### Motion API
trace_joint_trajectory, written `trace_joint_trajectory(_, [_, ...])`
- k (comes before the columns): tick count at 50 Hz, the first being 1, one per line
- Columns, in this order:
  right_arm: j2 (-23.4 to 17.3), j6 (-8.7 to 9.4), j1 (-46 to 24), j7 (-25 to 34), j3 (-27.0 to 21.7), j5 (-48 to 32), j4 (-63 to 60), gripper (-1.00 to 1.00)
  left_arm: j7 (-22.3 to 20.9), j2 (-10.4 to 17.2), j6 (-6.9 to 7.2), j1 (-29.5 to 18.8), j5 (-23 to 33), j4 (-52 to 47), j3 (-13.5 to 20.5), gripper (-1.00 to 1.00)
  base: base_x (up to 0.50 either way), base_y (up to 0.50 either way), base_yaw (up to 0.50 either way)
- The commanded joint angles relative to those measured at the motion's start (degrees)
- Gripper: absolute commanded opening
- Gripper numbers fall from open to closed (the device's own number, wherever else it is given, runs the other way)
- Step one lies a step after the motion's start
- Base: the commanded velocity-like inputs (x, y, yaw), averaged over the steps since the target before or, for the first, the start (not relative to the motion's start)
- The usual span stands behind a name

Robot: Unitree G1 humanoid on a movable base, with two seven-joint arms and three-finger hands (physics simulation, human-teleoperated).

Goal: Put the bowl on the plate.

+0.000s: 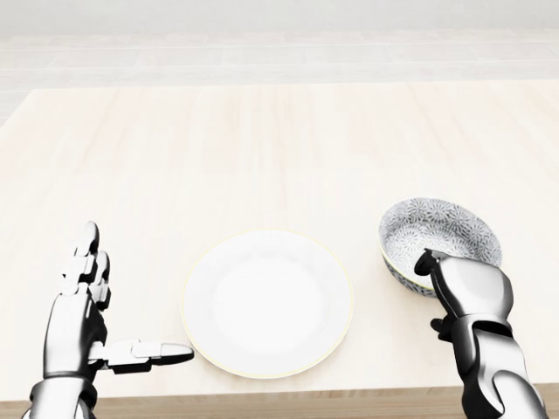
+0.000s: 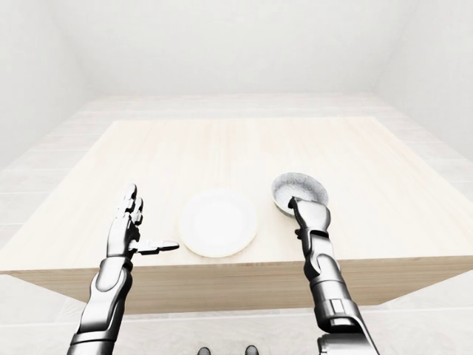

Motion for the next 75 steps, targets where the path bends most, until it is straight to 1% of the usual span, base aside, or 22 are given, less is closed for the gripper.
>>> trace_joint_trajectory(1, [-0.07, 0.0, 0.32, 0.35, -0.33, -0.31, -0.21, 0.07, -0.01, 0.01, 0.0, 0.04, -0.03, 0.09, 0.02, 1.0, 0.0, 0.0, 0.0])
trace_joint_trajectory(6, [-0.15, 0.0, 0.34, 0.32, -0.41, -0.35, -0.11, 0.04, 0.01, 0.01, 0.0, 0.03, -0.02, 0.21, 0.02, 1.0, 0.0, 0.0, 0.0])
trace_joint_trajectory(15, [-0.4, 0.0, 1.18, 1.64, -0.64, -0.88, -2.52, -0.08, 0.04, 0.02, 0.0, 0.03, -0.03, 0.42, 0.03, 1.0, 0.0, 0.0, 0.0])
trace_joint_trajectory(17, [-0.37, 0.0, 1.25, 1.7, -0.73, -0.98, -2.72, -0.19, 0.04, 0.03, 0.0, 0.04, -0.02, 0.36, 0.03, 1.0, 0.0, 0.0, 0.0])
trace_joint_trajectory(22, [-0.39, 0.0, 1.47, 2.11, -0.86, -1.31, -3.34, -0.37, 0.12, 0.1, 0.0, -0.41, -0.07, 1.39, 0.15, 1.0, 0.0, 0.0, 0.0])
trace_joint_trajectory(24, [-0.38, 0.0, 1.54, 2.25, -0.89, -1.46, -3.55, -0.4, 0.14, 0.11, 0.0, -0.36, -0.06, 1.49, 0.12, 1.0, 0.0, 0.0, 0.0])
trace_joint_trajectory(38, [-0.37, 0.0, 1.91, 3.61, -1.18, -2.33, -5.45, -0.39, 0.17, 0.27, 0.0, -0.55, -0.18, 2.14, 0.26, 1.0, 0.0, 0.0, 0.0])
trace_joint_trajectory(51, [-0.49, 0.0, 3.23, 8.63, -1.41, -5.21, -12.22, -0.41, 0.24, 0.31, 0.0, -0.58, -0.22, 2.33, 0.31, 1.0, 0.0, 0.0, 0.0])
trace_joint_trajectory(75, [0.36, 0.0, 5.54, 15.09, -2.93, -10.67, -21.09, -0.44, 0.37, 0.53, 0.0, -1.03, -0.15, 3.02, 0.41, 1.0, 0.0, 0.0, 0.0])
